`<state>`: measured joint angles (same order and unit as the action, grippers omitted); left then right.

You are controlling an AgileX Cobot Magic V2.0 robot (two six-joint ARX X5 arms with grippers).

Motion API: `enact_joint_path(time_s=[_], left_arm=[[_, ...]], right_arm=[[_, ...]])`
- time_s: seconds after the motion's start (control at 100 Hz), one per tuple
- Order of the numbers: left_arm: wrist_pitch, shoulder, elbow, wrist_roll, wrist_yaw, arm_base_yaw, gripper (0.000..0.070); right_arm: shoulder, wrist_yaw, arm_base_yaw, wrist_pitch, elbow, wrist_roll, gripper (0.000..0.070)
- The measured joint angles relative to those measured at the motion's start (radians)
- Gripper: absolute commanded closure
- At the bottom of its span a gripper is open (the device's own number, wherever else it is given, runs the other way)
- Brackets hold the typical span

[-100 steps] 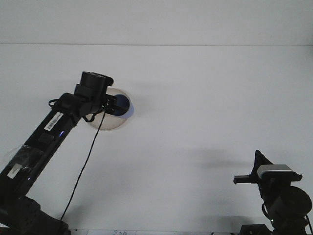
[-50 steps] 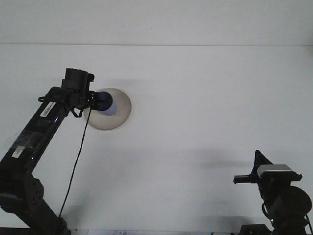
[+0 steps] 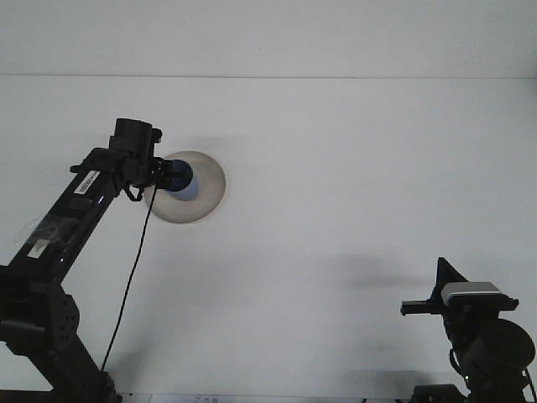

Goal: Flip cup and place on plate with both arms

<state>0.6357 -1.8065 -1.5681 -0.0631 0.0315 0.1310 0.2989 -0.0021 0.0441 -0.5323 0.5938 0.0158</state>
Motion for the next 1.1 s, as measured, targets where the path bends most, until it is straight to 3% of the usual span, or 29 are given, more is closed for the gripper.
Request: enact_joint_path(time_s=[0.08, 0.18, 0.51, 0.8, 1.1], left_arm=[[0.000, 0.000, 0.000, -0.002, 0.000, 0.000, 0.0310], [-0.001, 0.000, 0.000, -0.003, 0.000, 0.000, 0.0223], [0.000, 0.037, -0.009, -0.019, 0.000, 0.000, 0.0224], [-0.035, 0.307, -0.002, -0.046, 0.000, 0.000, 0.0224], [-0.251, 0.731, 0.357, -0.085, 0.001, 0.037, 0.0223]], right_arm=[[0.000, 0.000, 0.000, 0.000, 0.000, 0.000, 0.0700], [0.000, 0.000, 0.000, 0.000, 0.000, 0.000, 0.0700], [0.000, 0.000, 0.000, 0.000, 0.000, 0.000, 0.0700], [0.000, 0.000, 0.000, 0.000, 0.000, 0.000, 0.0700], [0.000, 0.000, 0.000, 0.000, 0.000, 0.000, 0.0700]])
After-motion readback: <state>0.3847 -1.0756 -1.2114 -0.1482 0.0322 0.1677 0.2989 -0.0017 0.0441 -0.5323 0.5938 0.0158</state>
